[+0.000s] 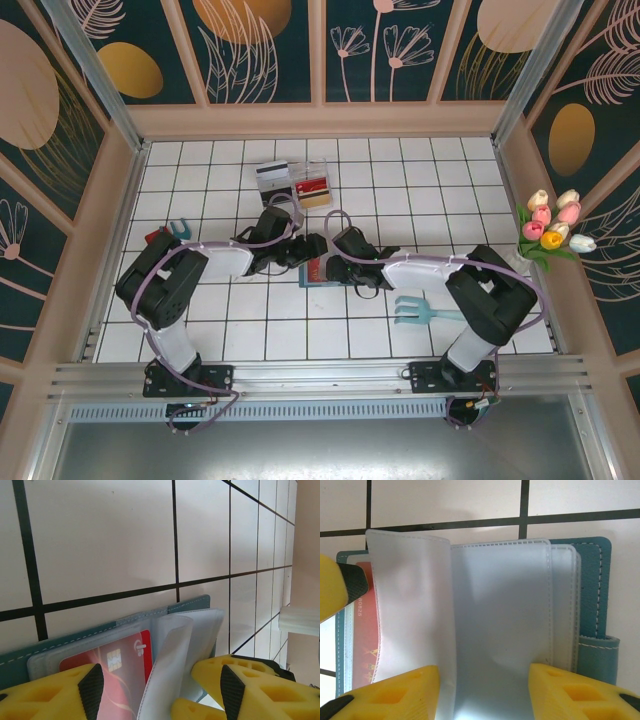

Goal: Take the credit cards out of the card holder

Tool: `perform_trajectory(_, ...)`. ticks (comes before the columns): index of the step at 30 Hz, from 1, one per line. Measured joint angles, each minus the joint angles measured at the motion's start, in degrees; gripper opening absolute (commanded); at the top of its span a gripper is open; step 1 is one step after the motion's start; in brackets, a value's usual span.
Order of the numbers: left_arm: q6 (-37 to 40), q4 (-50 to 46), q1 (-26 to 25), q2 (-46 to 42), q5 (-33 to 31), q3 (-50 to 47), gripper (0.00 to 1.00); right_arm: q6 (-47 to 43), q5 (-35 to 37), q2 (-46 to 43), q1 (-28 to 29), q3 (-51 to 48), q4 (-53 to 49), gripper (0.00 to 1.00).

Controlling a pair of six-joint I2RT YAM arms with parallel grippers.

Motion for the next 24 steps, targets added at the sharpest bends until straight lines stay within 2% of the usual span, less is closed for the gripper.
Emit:
perform_trajectory(7, 0.0, -0.2, -0.2, 1.0, 0.0, 0.7, 0.62, -0.2, -0.2, -1.1, 0.0, -1.2, 0.9, 0.52)
perform_trajectory(14, -0.5, 0.1, -0.2, 1.4, 1.5, 0.7, 0.53, -1.3, -1.9, -4.7, 0.0, -3.5, 2.4, 0.58)
perform_trajectory(18, -0.9, 0.6, -0.2, 1.5, 2.6, 0.7, 0.47, -1.9, -2.6, -8.2, 0.0, -5.3, 3.7, 0.59)
perform_trajectory(22, -0.9, 1.3, -0.2, 1.5, 3.3, 0.7, 0.46, -1.9, -2.5, -12.7, 0.0, -6.6, 4.5, 0.60)
perform_trajectory(24, -1.1, 2.2, -0.2, 1.5, 4.1, 0.7, 0.46, -1.9, -2.3, -15.5, 0.0, -7.2, 4.9, 0.64)
